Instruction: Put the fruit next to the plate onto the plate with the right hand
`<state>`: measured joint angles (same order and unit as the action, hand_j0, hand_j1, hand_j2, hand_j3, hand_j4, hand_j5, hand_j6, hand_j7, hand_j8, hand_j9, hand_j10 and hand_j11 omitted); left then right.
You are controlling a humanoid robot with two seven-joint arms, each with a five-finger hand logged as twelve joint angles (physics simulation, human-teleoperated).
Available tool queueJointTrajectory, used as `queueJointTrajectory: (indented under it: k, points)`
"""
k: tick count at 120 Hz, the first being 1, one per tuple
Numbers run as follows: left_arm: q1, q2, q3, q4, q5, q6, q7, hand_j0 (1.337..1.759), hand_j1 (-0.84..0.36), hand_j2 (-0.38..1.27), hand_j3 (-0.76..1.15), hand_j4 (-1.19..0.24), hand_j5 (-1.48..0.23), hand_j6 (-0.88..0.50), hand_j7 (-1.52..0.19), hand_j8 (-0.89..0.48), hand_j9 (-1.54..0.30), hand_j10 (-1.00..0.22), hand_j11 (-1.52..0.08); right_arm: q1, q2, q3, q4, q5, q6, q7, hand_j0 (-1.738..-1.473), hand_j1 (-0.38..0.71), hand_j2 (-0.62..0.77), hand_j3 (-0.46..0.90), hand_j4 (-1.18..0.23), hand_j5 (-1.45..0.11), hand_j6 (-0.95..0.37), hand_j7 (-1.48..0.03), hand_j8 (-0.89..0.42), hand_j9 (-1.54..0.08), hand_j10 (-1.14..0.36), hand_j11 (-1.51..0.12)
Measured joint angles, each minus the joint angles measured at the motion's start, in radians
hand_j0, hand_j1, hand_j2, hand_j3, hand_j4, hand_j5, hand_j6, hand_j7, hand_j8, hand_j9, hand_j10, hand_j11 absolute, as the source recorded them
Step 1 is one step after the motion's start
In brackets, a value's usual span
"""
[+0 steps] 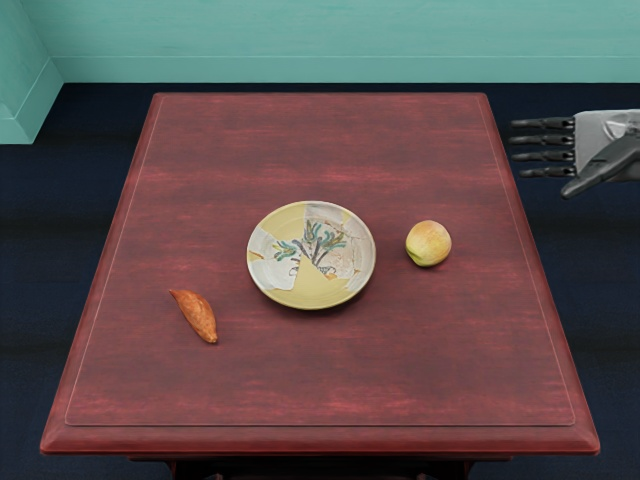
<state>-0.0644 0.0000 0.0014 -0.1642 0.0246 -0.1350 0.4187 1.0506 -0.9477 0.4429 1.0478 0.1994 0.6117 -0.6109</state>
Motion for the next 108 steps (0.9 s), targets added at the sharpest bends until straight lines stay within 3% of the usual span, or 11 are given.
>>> queueJointTrajectory:
  k: [30, 44, 75, 90, 108]
  points:
    - [0.0, 0.0, 0.0, 0.0, 0.0, 0.0, 0.0, 1.658, 0.34, 0.0, 0.0, -0.01, -0.01, -0.01, -0.01, -0.01, -0.01, -0.01, -0.01, 0.008, 0.011, -0.003, 0.004, -0.006, 0.0, 0.0, -1.658, -0.35, 0.0, 0.0, 0.0, 0.0, 0.0, 0.0, 0.0, 0.0, 0.0, 0.0]
    - [0.0, 0.0, 0.0, 0.0, 0.0, 0.0, 0.0, 1.658, 0.34, 0.0, 0.0, -0.01, -0.01, -0.01, -0.01, -0.01, -0.01, -0.01, -0.01, 0.016, 0.013, -0.004, 0.011, -0.089, 0.0, 0.0, -1.658, -0.35, 0.0, 0.0, 0.0, 0.0, 0.0, 0.0, 0.0, 0.0, 0.0, 0.0]
    - [-0.001, 0.0, 0.0, 0.0, 0.0, 0.0, 0.0, 1.658, 0.34, 0.0, 0.0, -0.01, -0.01, -0.01, -0.01, -0.01, -0.01, -0.01, -0.01, 0.07, 0.014, -0.005, 0.203, -0.341, 0.0, 0.0, -1.658, -0.35, 0.0, 0.0, 0.0, 0.0, 0.0, 0.0, 0.0, 0.0, 0.0, 0.0]
    - [-0.002, 0.0, -0.001, 0.0, 0.0, 0.0, 0.0, 1.658, 0.34, 0.0, 0.0, -0.01, -0.01, -0.01, -0.01, -0.01, -0.01, -0.01, -0.01, 0.13, 0.022, -0.046, 0.274, -0.466, 0.0, 0.0, -1.658, -0.35, 0.0, 0.0, 0.0, 0.0, 0.0, 0.0, 0.0, 0.0, 0.0, 0.0]
    - [-0.005, 0.0, -0.001, 0.0, 0.0, 0.0, 0.0, 1.658, 0.34, 0.0, 0.0, -0.01, -0.01, -0.01, -0.01, -0.01, -0.01, -0.01, -0.01, 0.276, 0.049, -0.254, 0.302, -0.568, -0.014, 0.0, -1.658, -0.35, 0.0, 0.0, 0.0, 0.0, 0.0, 0.0, 0.0, 0.0, 0.0, 0.0]
